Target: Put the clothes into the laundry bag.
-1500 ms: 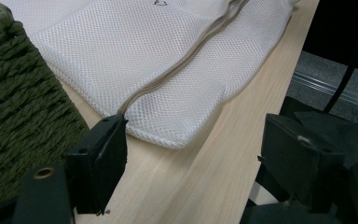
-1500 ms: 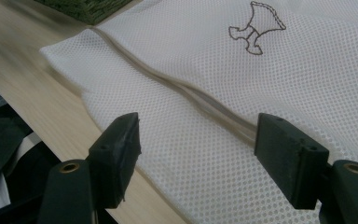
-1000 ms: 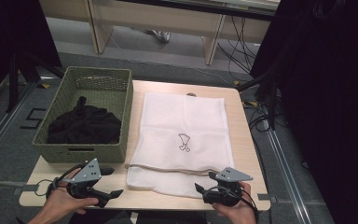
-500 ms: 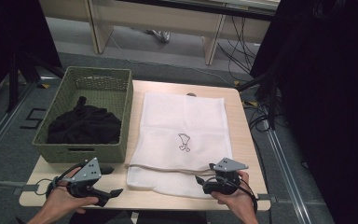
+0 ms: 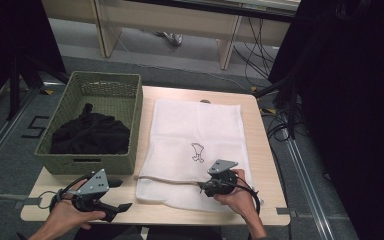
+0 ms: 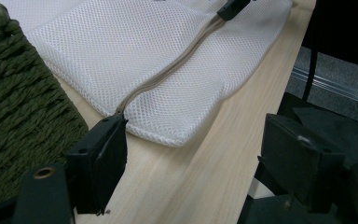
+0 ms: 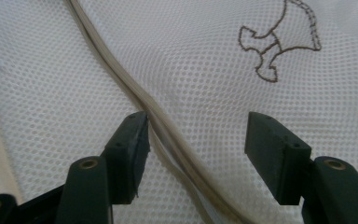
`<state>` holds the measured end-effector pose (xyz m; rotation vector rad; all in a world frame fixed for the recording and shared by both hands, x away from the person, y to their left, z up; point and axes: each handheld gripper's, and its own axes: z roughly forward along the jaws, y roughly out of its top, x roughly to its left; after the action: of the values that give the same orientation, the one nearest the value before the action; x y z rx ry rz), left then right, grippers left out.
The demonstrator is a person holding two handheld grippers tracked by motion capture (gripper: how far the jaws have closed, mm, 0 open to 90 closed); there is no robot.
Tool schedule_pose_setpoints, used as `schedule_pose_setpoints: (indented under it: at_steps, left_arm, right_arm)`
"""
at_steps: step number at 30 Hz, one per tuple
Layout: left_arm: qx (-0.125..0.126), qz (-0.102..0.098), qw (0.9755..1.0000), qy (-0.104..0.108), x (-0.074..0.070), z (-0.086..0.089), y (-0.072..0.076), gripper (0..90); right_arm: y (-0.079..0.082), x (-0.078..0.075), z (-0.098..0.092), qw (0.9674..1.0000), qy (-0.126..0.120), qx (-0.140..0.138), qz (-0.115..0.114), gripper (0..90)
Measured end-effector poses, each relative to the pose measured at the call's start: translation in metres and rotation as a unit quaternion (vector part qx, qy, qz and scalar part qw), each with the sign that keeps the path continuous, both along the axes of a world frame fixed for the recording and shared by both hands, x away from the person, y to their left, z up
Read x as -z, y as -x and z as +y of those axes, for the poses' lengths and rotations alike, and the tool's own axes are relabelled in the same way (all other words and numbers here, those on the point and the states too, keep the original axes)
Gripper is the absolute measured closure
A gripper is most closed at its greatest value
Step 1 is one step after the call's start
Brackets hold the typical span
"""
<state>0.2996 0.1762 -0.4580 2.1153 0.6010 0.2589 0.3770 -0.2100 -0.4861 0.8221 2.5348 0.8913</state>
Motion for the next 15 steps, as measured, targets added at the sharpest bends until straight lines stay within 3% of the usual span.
schedule_pose_setpoints:
  at_steps: [1,5,12,13,14,15]
  left_arm:
    - [-0.012,0.01,0.9999,0.006,0.001,-0.001,0.002,22.3]
    - [-0.005,0.008,0.9999,0.004,0.0,0.0,0.001,22.3]
    - [-0.005,0.012,0.9999,0.001,0.002,-0.002,0.002,22.2]
    - [-0.002,0.01,0.9999,0.0,0.002,-0.002,0.002,22.2]
    - [-0.004,0.012,0.9999,0.0,0.002,-0.002,0.002,22.2]
    - [0.001,0.009,1.0,0.001,0.001,-0.002,0.001,22.2]
  right_arm:
    - [0.0,0.0,0.0,1.0,0.0,0.0,0.0,42.5]
    - [-0.005,0.003,0.003,0.9993,0.037,-0.008,-0.003,44.2]
    - [-0.007,0.006,0.005,0.9987,0.047,-0.015,-0.011,45.2]
    - [-0.008,0.008,0.008,0.9985,0.052,-0.019,0.006,46.0]
    - [-0.008,0.008,0.008,0.9985,0.052,-0.019,0.006,46.0]
    - [-0.013,0.008,0.009,0.9978,0.054,-0.037,-0.009,46.6]
